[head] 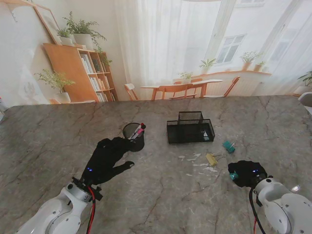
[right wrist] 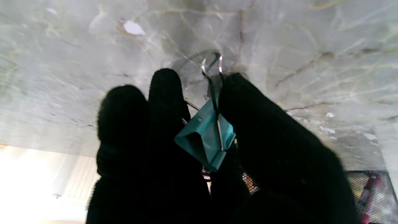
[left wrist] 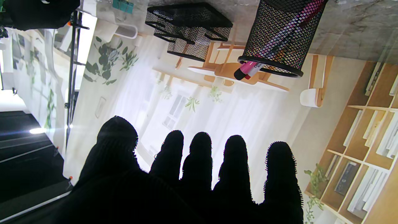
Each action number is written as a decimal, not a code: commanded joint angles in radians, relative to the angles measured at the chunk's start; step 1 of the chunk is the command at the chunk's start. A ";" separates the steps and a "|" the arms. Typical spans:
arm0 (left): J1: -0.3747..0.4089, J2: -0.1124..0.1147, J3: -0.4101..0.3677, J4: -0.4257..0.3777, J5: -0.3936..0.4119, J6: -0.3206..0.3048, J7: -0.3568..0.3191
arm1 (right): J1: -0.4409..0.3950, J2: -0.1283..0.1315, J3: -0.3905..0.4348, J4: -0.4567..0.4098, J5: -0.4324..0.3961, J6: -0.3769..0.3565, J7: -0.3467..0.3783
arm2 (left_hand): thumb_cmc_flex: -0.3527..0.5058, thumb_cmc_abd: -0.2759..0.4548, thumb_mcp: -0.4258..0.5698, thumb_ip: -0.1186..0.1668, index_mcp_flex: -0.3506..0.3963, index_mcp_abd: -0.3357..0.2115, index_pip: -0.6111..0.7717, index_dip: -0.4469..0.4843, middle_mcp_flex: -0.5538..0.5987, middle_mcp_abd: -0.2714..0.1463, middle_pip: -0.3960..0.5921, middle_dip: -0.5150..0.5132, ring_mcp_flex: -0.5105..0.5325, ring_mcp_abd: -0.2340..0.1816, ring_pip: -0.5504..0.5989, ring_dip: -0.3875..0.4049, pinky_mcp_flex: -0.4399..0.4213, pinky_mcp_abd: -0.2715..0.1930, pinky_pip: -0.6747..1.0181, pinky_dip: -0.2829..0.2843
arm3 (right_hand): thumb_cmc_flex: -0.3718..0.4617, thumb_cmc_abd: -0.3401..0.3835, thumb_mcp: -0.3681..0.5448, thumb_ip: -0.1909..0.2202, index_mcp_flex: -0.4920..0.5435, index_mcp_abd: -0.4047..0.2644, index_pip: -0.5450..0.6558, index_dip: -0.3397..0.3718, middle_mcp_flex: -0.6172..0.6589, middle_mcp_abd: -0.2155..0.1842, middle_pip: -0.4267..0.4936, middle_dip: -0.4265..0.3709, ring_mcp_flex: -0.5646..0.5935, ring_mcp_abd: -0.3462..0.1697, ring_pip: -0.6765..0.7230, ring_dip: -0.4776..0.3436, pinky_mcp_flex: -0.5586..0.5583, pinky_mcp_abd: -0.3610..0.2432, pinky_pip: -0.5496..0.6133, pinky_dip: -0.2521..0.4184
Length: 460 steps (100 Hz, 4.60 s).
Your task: Organize desk stationery
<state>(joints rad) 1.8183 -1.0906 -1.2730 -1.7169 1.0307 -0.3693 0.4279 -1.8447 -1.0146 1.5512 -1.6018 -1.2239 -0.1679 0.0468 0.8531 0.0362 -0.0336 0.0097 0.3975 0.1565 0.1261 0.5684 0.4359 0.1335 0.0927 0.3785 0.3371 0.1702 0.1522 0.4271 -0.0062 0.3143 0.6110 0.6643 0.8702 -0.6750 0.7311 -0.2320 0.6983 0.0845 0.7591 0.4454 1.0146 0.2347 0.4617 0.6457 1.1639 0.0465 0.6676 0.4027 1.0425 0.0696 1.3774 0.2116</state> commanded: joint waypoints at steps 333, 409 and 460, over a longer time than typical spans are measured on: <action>-0.040 0.006 0.007 0.042 0.000 -0.050 -0.040 | 1.127 -0.175 -0.861 0.837 0.669 0.030 -0.096 | 0.013 0.091 -0.017 -0.069 0.038 -0.018 0.021 0.008 0.019 -0.016 0.003 0.010 0.033 -0.019 0.012 0.009 -0.004 0.004 0.000 0.019 | 0.193 0.177 0.006 0.009 0.079 -0.236 0.138 0.084 -0.013 -0.168 0.071 -0.017 -0.094 -0.001 -0.040 0.014 -0.057 -0.102 -0.125 -0.057; -0.042 0.005 0.011 0.044 0.000 -0.055 -0.035 | 1.082 -0.144 -0.825 0.781 0.627 0.061 -0.059 | 0.012 0.092 -0.017 -0.069 0.040 -0.018 0.022 0.010 0.021 -0.019 0.003 0.011 0.036 -0.020 0.012 0.009 -0.003 0.004 -0.001 0.020 | 0.072 0.091 -0.013 0.058 -0.055 -0.206 0.116 0.055 -0.148 -0.125 0.072 -0.022 -0.221 0.019 -0.012 0.015 -0.209 0.024 -0.051 -0.029; -0.043 0.005 0.012 0.044 -0.006 -0.054 -0.040 | 1.049 -0.120 -0.794 0.737 0.584 0.047 -0.039 | 0.017 0.097 -0.016 -0.070 0.040 -0.019 0.023 0.010 0.022 -0.016 0.004 0.011 0.036 -0.020 0.012 0.009 -0.003 0.003 -0.001 0.020 | -0.107 0.084 0.047 0.092 -0.089 -0.158 -0.114 0.184 -0.323 -0.116 0.108 -0.118 -0.369 0.031 0.024 0.027 -0.415 0.138 -0.015 0.154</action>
<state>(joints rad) 1.7736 -1.0841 -1.2657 -1.6752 1.0305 -0.4203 0.3894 -0.7838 -1.1448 0.7509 -0.8504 -0.6320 -0.1168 -0.0086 0.8554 0.0579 -0.0285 0.0099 0.4200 0.1565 0.1375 0.5664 0.4459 0.1333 0.0951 0.3789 0.3483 0.1698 0.1588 0.4355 -0.0062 0.3143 0.6114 0.6643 0.7954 -0.6042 0.7581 -0.1857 0.6495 -0.0827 0.6918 0.5937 0.7303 0.1178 0.5695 0.5401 0.8246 0.0696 0.6866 0.4165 0.6579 0.1794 1.3309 0.3333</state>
